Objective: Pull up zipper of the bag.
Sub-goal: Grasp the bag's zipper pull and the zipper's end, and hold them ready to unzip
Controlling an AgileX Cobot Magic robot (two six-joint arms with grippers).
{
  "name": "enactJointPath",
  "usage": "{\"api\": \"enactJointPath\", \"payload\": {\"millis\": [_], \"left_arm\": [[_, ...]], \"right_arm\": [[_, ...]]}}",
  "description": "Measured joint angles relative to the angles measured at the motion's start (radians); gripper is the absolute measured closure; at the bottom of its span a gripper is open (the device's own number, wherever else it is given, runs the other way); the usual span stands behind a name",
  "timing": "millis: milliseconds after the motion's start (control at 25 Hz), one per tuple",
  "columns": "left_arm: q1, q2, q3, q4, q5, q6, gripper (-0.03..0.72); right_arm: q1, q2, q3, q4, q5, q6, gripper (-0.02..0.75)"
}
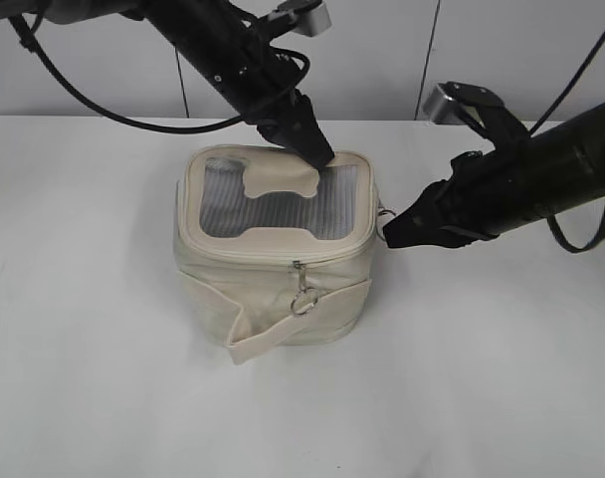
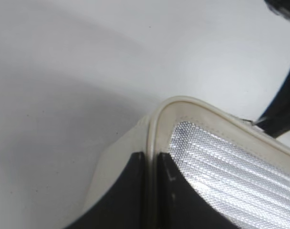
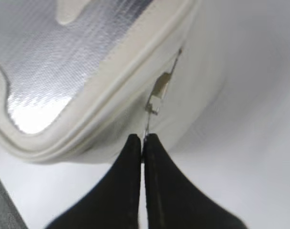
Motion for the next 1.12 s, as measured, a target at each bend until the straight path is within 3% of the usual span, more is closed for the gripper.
{"api": "enactJointPath", "payload": {"millis": [520, 880, 1120], "left_arm": [[-0.003, -0.001, 0.0, 0.01, -0.004, -0.064, 0.652], [-0.015, -0.007, 0.0, 0.027, -0.004, -0.071, 0.652], [-0.032, -0.009, 0.0, 0.045, 0.011, -0.07, 0.652]], "right_arm": [[0.019, -0.184, 0.148, -0.016, 0.119, 0.05, 0.729], [0.348, -0.165, 0.134, 0.108, -0.077, 0.053, 0.729], [0.47, -0.037, 0.029, 0.171, -0.157, 0.055, 0.729]]}}
